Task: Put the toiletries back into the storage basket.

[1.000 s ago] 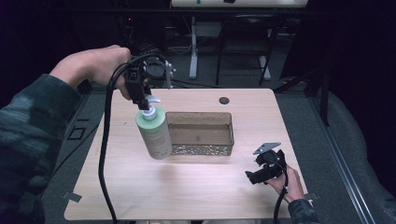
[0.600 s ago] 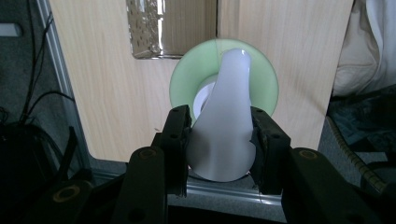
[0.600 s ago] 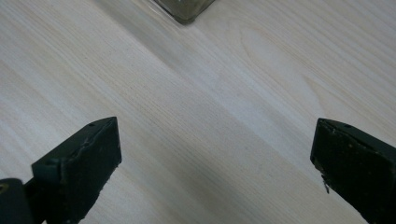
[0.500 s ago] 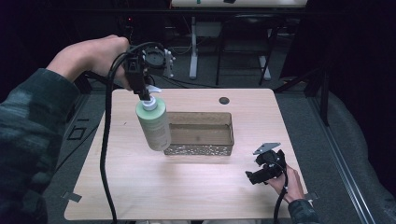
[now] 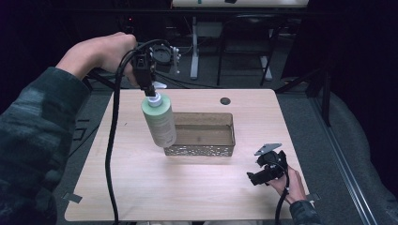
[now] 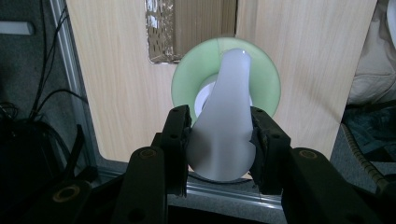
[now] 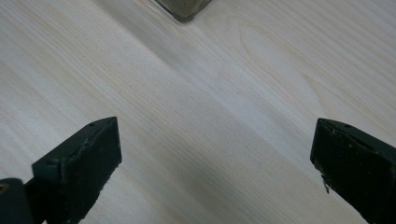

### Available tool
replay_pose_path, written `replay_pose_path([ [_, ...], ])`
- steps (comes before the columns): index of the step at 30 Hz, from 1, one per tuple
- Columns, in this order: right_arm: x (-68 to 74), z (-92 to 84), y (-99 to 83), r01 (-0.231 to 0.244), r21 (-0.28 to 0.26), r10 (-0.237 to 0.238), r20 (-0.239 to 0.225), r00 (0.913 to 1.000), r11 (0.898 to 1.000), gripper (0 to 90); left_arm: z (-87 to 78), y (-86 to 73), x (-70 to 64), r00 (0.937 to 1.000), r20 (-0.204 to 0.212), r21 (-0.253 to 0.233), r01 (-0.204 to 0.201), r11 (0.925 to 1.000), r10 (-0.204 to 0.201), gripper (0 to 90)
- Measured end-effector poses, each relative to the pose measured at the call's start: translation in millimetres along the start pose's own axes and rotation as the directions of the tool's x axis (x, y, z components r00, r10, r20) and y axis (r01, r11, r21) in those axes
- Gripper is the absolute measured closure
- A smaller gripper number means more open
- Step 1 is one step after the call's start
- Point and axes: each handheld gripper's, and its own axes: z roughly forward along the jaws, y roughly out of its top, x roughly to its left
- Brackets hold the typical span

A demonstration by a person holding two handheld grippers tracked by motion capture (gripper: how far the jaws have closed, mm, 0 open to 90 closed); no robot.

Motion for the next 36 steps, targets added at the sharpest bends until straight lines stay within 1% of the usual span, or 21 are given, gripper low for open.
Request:
replay_pose_path([
  [2, 0.5, 0.2, 0.1, -0.002, 0.001, 0.002, -0.002, 1.0, 1.0, 1.5, 1.0, 1.7, 0.7, 1.0, -0.003, 0.004, 0.002, 1.0, -0.002, 63.0],
  [3, 0.6, 0.2, 0.1, -0.002, 0.001, 0.002, -0.002, 1.0, 1.0, 1.5, 2.2, 2.9, 1.0, 0.9999, -0.011, 0.004, -0.004, 1.0, 0.004, 63.0],
  [5, 0.6, 0.3, 0.1, 0.001, 0.001, -0.001, -0.004, 1.0, 1.0, 1.5, 5.4, 5.3, 1.9, 0.9998, -0.018, 0.018, -0.009, 0.9998, 0.01, 63.0],
  [7, 0.5, 0.3, -0.1, -0.002, 0.002, 0.002, -0.003, 1.0, 1.0, 1.5, 7.9, 7.0, 3.5, 0.9998, -0.016, 0.027, -0.011, 0.9996, 0.011, 63.1],
  [12, 0.3, 0.4, -0.4, 0.0, 0.003, 0.0, -0.002, 1.0, 1.0, 1.5, 9.0, 7.8, 8.8, 0.9999, -0.017, 0.022, -0.003, 0.9998, 0.003, 63.1],
  [17, 0.2, 1.4, -1.0, 0.0, 0.006, 0.001, -0.005, 1.0, 1.0, 1.5, 5.0, 8.3, 12.5, 0.9998, -0.021, 0.014, 0.004, 0.9999, -0.004, 63.1],
  [21, 0.9, 1.4, -0.9, -0.003, 0.011, 0.003, -0.007, 1.0, 1.0, 1.6, 2.7, 10.4, 14.5, 0.9995, -0.032, 0.012, 0.0, 0.9999, 0.001, 63.1],
  [23, 0.7, 1.2, -0.9, 0.006, 0.01, -0.006, -0.003, 1.0, 1.0, 1.6, 2.2, 12.6, 16.3, 0.9994, -0.034, 0.018, 0.0, 0.9998, 0.0, 63.2],
  [29, 0.6, 0.7, -1.2, 0.009, 0.008, -0.008, -0.004, 1.0, 1.0, 1.6, 3.7, 17.6, 20.9, 0.9993, -0.036, 0.018, -0.001, 0.9998, 0.002, 63.2],
  [31, 0.8, 0.6, -1.3, 0.003, 0.006, -0.003, -0.01, 0.9999, 1.0, 1.6, 4.5, 18.4, 22.1, 0.9993, -0.036, 0.021, 0.006, 0.9998, -0.005, 63.2],
  [36, 1.0, 0.4, -1.6, 0.004, 0.008, -0.004, -0.007, 1.0, 1.0, 1.6, 5.8, 20.5, 24.3, 0.9991, -0.043, 0.02, 0.0, 0.9998, 0.001, 63.2],
])
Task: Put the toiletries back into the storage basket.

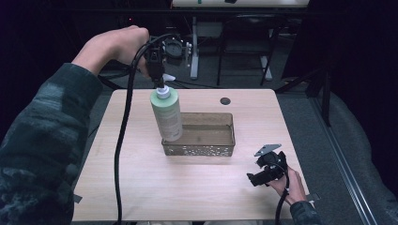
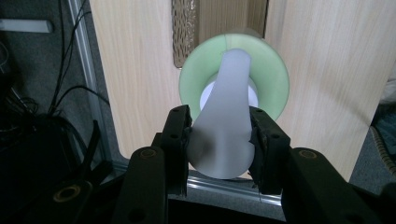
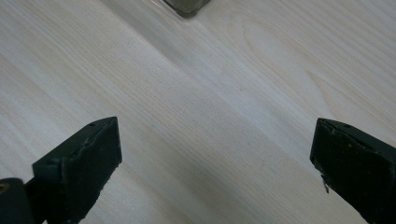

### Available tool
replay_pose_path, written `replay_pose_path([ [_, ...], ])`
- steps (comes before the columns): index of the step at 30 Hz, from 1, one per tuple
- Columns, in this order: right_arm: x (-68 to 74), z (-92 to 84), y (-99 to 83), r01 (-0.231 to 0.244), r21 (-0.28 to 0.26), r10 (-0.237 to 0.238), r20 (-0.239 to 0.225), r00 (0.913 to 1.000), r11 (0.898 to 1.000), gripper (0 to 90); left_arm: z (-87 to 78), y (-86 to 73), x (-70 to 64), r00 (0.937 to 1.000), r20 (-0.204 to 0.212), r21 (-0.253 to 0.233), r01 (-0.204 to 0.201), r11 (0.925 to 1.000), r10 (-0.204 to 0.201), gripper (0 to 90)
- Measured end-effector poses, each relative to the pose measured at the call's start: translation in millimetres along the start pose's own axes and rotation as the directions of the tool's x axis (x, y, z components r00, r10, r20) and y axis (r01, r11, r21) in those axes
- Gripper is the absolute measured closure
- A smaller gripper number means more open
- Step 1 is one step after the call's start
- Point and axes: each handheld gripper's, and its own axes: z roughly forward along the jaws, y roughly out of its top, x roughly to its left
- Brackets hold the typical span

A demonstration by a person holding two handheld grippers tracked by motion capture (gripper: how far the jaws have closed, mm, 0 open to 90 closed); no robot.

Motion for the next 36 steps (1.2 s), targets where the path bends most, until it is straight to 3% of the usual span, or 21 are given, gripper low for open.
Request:
replay_pose_path([
  [16, 2.3, -0.2, 0.3, 0.005, 0.0, -0.005, -0.005, 1.0, 1.0, 1.3, 4.7, 7.9, 3.1, 1.0, -0.002, -0.012, -0.001, 0.9999, 0.001, 63.3],
  [36, 2.8, -0.6, 0.2, 0.003, 0.005, -0.003, -0.005, 1.0, 1.0, 1.5, 25.7, 16.4, 5.9, 0.9998, 0.002, -0.012, -0.018, 0.9998, 0.018, 63.3],
])
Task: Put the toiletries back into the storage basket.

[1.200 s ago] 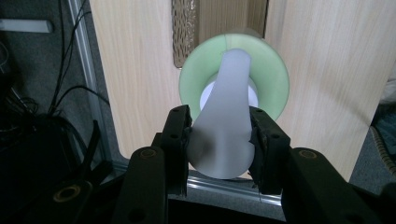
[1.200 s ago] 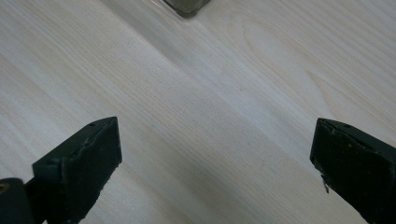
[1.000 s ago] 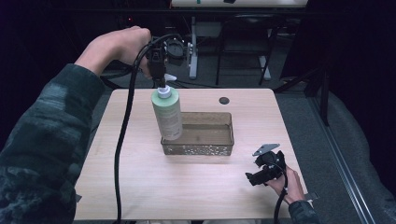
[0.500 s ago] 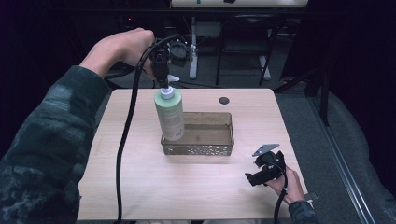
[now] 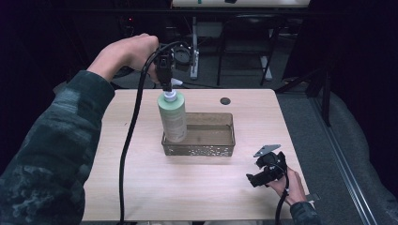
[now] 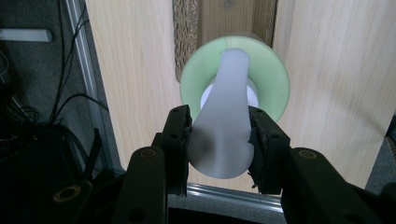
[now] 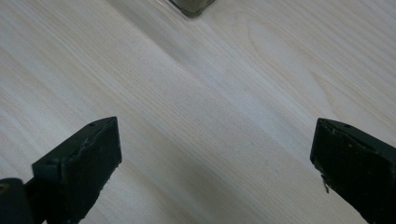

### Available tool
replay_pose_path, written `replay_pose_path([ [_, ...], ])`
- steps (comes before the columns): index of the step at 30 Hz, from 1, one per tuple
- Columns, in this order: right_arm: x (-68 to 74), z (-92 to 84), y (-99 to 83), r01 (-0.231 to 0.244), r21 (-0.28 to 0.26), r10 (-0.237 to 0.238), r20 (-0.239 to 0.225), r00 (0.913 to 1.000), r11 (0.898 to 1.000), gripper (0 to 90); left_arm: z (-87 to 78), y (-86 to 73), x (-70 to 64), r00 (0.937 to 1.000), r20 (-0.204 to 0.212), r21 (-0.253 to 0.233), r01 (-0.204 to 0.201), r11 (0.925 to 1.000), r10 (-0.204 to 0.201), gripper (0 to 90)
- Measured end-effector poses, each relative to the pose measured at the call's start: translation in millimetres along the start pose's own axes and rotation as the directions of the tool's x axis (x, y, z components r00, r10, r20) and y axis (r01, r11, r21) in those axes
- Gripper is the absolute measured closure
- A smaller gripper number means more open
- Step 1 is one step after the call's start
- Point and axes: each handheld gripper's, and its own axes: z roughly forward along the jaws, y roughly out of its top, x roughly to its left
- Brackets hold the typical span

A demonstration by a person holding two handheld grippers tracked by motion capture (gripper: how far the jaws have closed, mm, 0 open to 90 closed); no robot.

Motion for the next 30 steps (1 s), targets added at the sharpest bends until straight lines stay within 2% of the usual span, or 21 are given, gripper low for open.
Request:
replay_pose_path([
  [19, -0.1, -0.4, 0.2, 0.009, -0.003, -0.009, 0.005, 0.9999, 1.0, 1.7, 23.6, 4.8, 0.0, 0.9997, 0.023, 0.011, -0.008, 0.9999, 0.008, 63.3],
  [30, 0.5, -0.6, 0.6, 0.011, -0.005, -0.011, 0.002, 0.9999, 1.0, 1.7, 35.8, 6.2, -2.2, 0.9992, 0.038, 0.001, -0.011, 0.9999, 0.011, 63.3],
])
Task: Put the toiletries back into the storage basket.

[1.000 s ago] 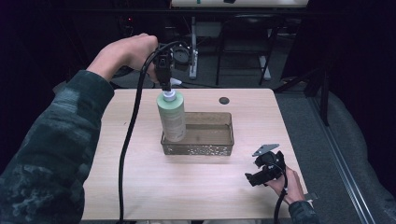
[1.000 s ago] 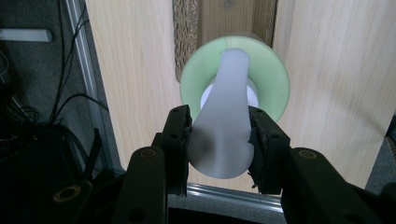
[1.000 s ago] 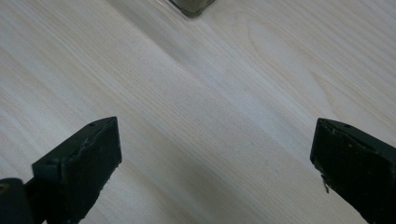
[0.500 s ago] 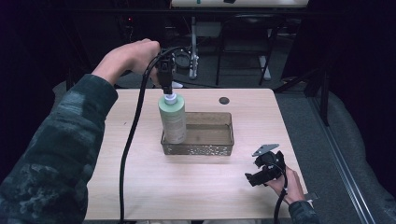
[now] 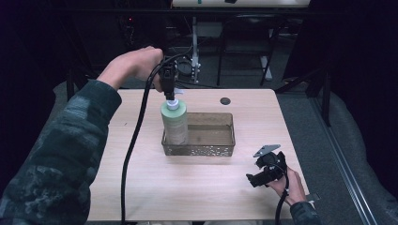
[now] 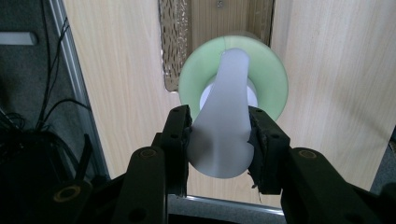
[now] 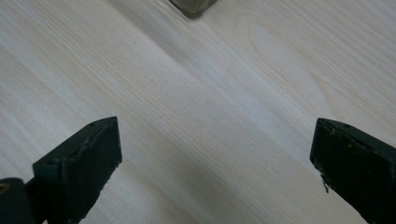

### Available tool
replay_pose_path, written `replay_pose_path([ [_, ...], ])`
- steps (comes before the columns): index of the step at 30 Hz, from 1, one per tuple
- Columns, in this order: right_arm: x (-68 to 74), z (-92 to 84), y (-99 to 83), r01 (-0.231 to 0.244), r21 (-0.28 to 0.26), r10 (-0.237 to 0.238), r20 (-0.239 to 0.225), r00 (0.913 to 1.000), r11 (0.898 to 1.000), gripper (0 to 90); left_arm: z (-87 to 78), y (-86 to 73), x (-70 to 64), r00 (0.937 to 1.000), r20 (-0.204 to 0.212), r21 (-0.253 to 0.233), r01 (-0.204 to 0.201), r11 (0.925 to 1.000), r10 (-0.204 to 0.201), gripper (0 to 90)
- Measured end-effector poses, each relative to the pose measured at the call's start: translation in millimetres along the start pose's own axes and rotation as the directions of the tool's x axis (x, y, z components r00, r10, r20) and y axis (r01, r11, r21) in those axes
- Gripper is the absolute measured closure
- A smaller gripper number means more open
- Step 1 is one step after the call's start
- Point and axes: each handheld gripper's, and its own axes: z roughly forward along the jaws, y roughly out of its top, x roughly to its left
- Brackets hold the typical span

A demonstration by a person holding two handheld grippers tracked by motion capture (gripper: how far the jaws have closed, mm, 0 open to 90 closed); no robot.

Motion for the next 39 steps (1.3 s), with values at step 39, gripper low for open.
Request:
replay_pose_path([
  [39, -0.2, -0.6, -0.4, 0.002, 0.002, -0.002, 0.008, 1.0, 1.0, 1.7, 40.4, -4.9, 2.2, 0.9985, 0.053, 0.006, 0.01, 0.9999, -0.01, 63.3],
])
